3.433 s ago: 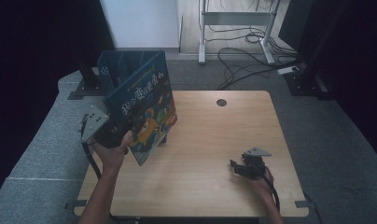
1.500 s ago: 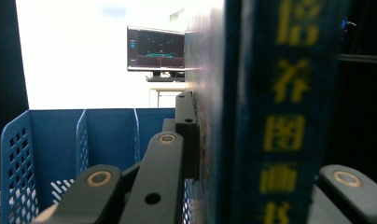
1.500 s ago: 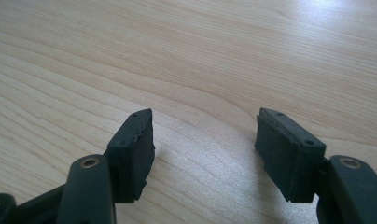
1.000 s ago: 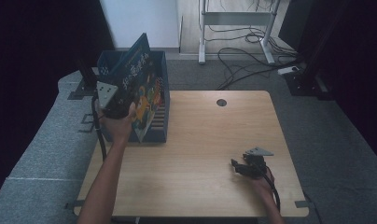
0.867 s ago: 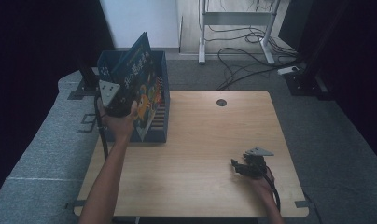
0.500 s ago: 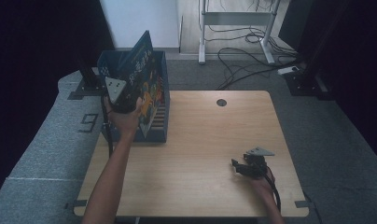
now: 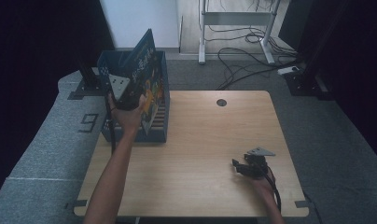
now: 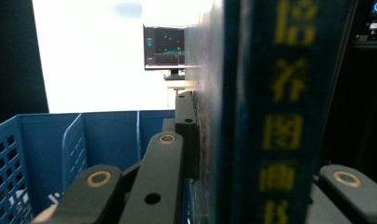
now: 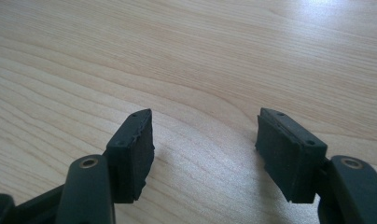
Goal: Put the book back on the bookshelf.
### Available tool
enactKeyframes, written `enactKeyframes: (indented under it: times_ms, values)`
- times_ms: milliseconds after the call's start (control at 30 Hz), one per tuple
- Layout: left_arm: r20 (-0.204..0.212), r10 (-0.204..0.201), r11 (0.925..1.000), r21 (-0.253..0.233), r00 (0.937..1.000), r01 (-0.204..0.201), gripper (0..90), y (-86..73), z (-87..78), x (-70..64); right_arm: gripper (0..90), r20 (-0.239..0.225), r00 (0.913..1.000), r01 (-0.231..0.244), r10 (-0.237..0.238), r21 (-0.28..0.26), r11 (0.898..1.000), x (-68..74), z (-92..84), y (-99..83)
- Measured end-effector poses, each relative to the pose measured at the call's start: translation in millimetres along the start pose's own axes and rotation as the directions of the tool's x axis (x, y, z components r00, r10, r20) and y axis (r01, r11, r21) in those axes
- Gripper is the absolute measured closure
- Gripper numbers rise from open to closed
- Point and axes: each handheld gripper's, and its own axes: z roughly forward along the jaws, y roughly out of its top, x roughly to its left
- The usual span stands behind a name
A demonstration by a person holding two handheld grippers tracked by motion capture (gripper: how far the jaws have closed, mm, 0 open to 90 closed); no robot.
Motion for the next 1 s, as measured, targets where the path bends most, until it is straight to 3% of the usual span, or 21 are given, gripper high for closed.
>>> enactKeyframes:
  times_ms: [1000]
  values:
    - [-0.034, -0.011, 0.9998, 0.018, 0.9994, 0.011, 82.5, -23.0, 38.0, -2.3, 35.1, 0.007, 0.9998, -0.016, 0.016, -0.004, 1.0, -2.5, -2.1, -1.5]
